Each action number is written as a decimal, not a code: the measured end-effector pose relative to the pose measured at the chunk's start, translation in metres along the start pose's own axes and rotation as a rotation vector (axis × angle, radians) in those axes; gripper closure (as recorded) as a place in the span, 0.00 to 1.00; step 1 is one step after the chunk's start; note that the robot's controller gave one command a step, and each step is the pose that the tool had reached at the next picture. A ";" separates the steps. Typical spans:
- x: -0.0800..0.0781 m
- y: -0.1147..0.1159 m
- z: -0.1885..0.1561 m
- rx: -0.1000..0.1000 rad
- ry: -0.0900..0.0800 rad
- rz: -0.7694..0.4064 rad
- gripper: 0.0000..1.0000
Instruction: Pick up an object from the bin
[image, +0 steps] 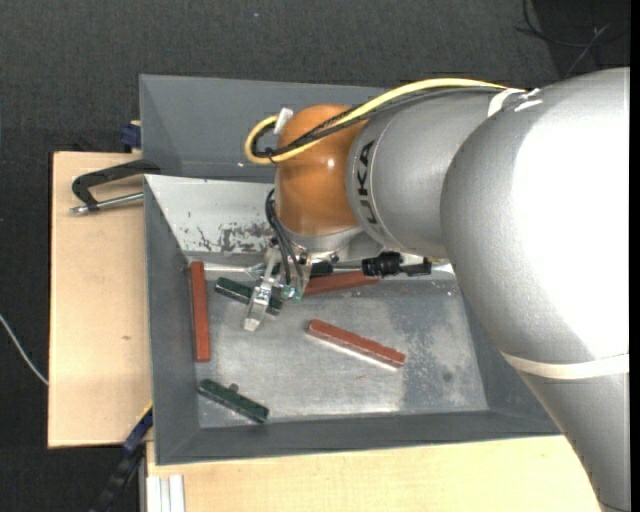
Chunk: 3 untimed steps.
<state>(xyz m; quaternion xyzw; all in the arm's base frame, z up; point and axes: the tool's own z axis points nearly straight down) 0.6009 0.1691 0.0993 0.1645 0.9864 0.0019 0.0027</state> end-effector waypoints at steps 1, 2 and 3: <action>0.005 0.004 0.021 -0.010 -0.011 -0.083 0.00; -0.002 -0.003 0.022 -0.007 0.004 0.089 1.00; -0.002 -0.003 0.022 -0.007 0.003 0.089 1.00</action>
Offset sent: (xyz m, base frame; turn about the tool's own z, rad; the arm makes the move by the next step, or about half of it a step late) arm -0.0023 -0.0094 -0.0293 0.0931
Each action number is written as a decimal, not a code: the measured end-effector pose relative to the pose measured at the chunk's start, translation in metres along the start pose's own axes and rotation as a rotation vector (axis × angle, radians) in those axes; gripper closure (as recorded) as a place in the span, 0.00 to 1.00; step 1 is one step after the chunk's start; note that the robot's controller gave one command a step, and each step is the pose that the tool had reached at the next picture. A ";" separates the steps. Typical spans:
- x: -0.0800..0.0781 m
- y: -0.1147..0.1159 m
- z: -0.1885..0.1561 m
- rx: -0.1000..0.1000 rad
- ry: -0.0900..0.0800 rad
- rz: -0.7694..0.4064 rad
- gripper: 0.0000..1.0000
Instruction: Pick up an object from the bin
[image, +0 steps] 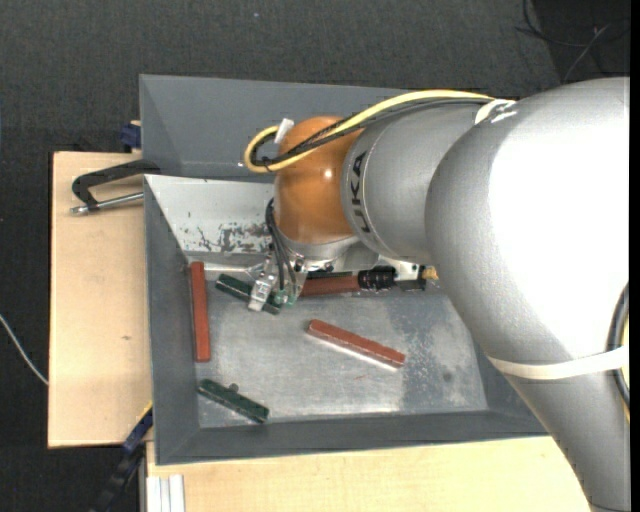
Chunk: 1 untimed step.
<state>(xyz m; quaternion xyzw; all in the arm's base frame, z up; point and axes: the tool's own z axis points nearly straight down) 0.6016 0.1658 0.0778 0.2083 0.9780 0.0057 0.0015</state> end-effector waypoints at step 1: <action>0.000 0.000 -0.002 0.001 -0.001 -0.001 1.00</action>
Offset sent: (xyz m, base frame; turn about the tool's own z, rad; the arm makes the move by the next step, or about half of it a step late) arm -0.0001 -0.0001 0.0935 0.0000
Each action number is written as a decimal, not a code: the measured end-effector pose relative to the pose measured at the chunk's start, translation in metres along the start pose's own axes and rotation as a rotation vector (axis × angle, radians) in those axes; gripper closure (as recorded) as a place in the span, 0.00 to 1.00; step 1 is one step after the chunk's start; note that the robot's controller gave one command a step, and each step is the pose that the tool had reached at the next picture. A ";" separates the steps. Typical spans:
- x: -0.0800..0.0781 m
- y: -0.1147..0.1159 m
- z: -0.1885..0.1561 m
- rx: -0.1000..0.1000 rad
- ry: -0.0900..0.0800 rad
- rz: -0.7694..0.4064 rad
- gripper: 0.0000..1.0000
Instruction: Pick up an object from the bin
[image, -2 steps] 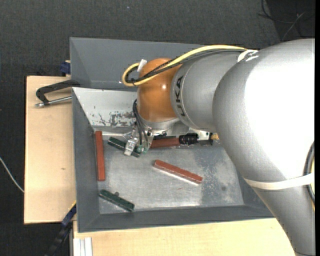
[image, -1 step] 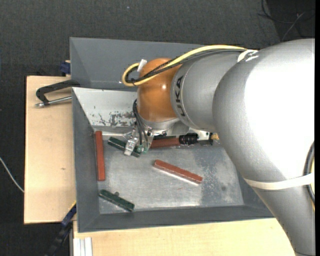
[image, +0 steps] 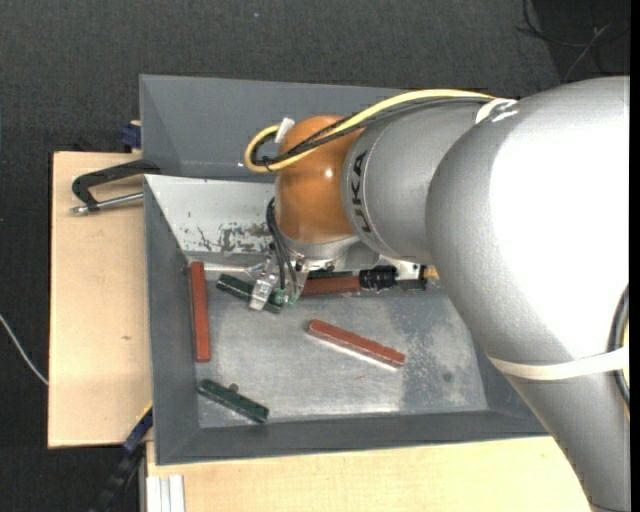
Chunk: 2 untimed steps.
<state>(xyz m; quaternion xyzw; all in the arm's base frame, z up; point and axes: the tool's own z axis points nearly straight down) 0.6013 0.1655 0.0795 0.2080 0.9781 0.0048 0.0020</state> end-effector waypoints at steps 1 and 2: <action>0.001 -0.003 -0.009 0.009 0.004 0.000 1.00; 0.001 -0.002 -0.030 0.009 0.002 0.001 1.00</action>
Offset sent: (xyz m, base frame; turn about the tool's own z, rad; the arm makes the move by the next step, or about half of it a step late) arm 0.0000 -0.0001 0.0546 0.0000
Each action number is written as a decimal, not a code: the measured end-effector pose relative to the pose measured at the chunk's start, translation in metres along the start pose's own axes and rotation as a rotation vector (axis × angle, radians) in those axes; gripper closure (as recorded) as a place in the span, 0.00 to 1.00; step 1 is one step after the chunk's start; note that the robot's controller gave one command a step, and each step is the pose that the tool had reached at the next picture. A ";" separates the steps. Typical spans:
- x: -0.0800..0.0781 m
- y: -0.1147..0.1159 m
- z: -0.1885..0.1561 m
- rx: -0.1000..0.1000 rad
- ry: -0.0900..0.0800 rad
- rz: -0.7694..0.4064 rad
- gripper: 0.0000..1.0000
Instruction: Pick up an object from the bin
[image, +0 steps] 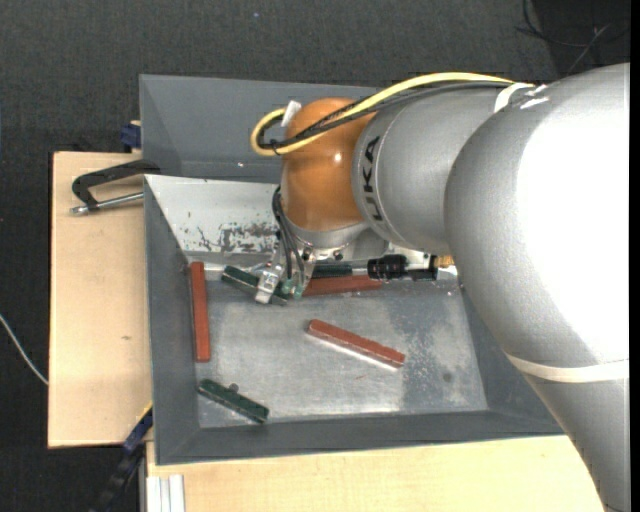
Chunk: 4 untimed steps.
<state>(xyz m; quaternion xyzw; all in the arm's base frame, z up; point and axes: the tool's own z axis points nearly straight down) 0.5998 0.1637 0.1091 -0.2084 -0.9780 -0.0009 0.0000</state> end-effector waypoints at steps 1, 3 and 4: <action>0.000 0.000 -0.016 0.000 0.000 -0.001 1.00; -0.001 0.002 -0.055 -0.005 -0.007 -0.002 1.00; -0.001 0.002 -0.062 -0.005 -0.007 -0.002 1.00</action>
Offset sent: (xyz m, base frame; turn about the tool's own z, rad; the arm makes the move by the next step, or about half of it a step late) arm 0.0000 0.0000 0.0067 0.0000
